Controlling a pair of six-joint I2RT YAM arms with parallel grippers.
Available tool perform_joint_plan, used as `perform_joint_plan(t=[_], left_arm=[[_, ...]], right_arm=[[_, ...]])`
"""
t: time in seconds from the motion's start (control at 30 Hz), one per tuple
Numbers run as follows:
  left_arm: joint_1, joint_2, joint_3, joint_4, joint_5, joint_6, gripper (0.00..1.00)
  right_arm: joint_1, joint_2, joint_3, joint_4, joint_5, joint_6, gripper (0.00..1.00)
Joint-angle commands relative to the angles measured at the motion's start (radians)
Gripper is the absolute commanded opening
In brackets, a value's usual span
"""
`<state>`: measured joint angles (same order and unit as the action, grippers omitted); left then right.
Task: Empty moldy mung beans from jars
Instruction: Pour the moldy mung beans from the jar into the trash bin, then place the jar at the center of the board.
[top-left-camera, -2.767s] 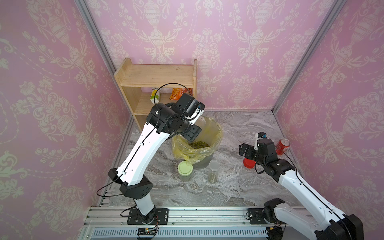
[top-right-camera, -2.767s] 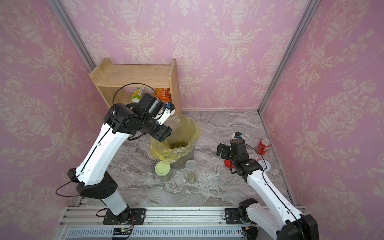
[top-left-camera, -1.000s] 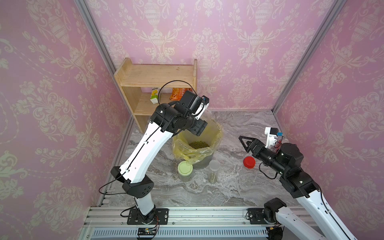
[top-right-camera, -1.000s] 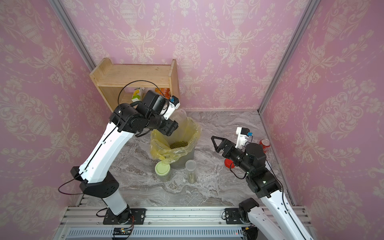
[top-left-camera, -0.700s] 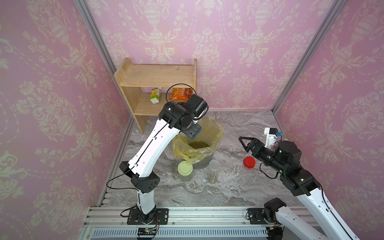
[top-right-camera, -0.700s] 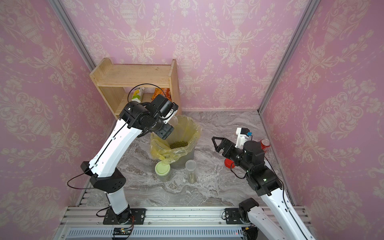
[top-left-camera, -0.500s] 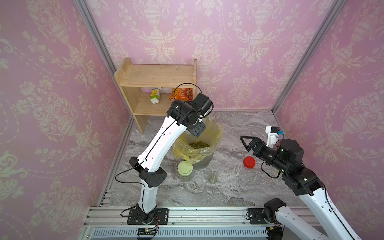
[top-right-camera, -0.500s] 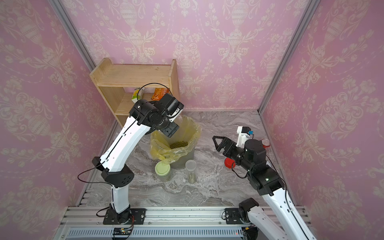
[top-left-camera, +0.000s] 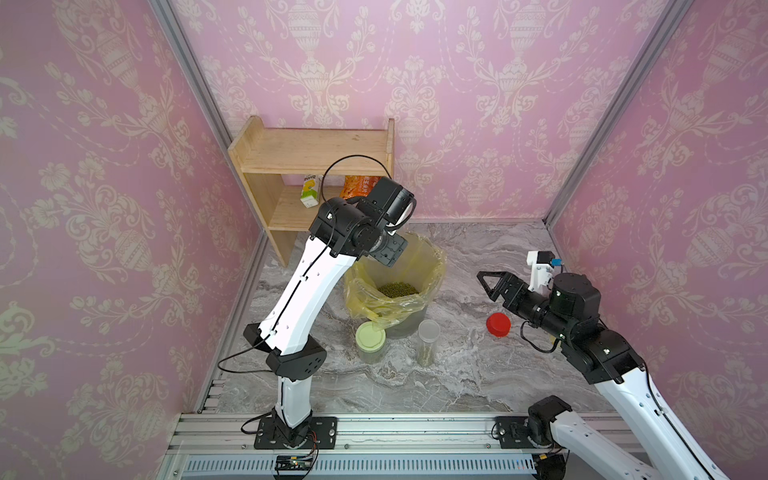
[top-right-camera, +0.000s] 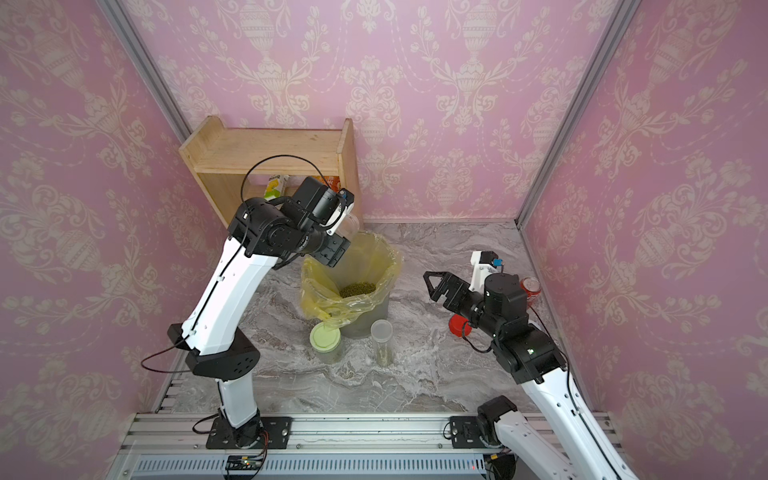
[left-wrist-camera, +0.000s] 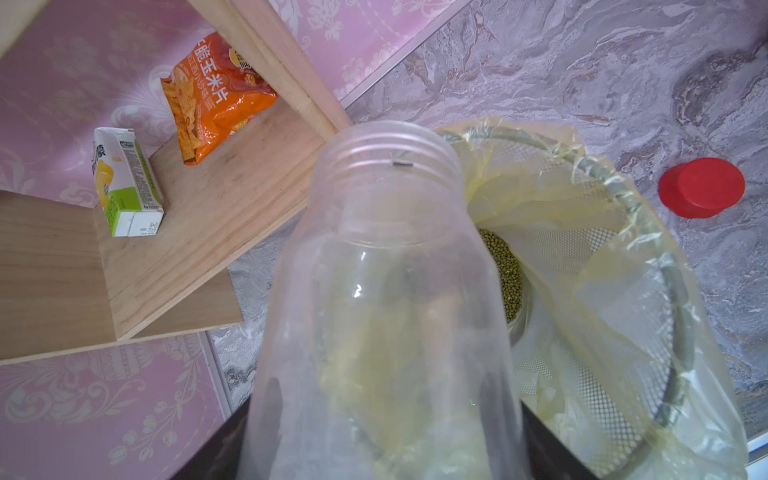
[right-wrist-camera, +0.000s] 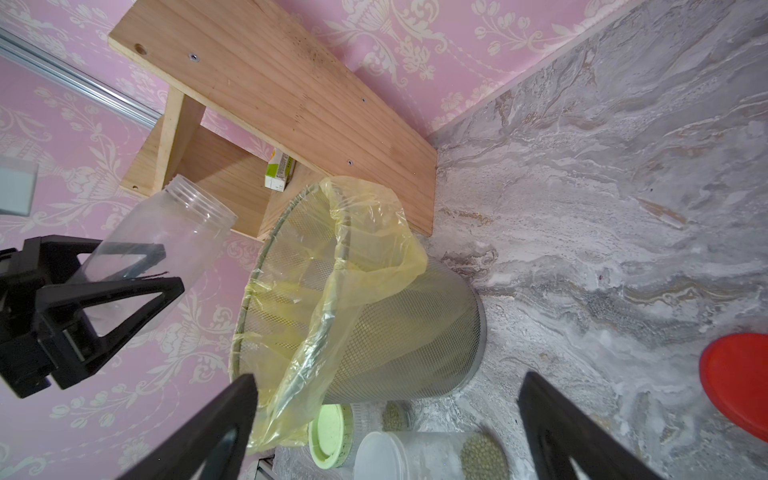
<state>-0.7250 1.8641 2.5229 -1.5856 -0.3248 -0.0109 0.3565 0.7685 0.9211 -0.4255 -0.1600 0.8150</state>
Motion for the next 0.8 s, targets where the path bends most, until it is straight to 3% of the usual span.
perform_joint_plan(t=[0.0, 0.1, 0.27, 0.43, 0.5, 0.67, 0.77], left_arm=[[-0.022, -0.091, -0.255, -0.017, 0.009, -0.032, 0.33], [-0.022, -0.17, -0.338, 0.08, 0.048, -0.032, 0.33], [-0.025, -0.069, -0.139, -0.045, 0.041, -0.012, 0.33], [-0.027, -0.018, -0.053, -0.048, 0.056, 0.009, 0.33], [-0.025, -0.046, -0.098, 0.041, 0.124, 0.032, 0.33], [-0.036, -0.208, -0.381, 0.444, 0.35, -0.005, 0.32], [-0.066, -0.244, -0.469, 0.55, 0.36, -0.039, 0.32]], right_arm=[[0.006, -0.001, 0.037, 0.001, 0.003, -0.027, 1.0], [0.005, 0.0, 0.055, -0.021, 0.017, -0.047, 1.0], [0.003, -0.011, 0.053, -0.024, 0.021, -0.054, 1.0], [0.004, -0.019, 0.019, 0.018, -0.002, -0.014, 1.0], [0.005, -0.028, 0.004, 0.063, -0.034, 0.021, 1.0], [0.035, -0.07, -0.046, 0.259, -0.061, 0.14, 1.0], [0.096, -0.059, -0.055, 0.355, -0.029, 0.186, 1.0]])
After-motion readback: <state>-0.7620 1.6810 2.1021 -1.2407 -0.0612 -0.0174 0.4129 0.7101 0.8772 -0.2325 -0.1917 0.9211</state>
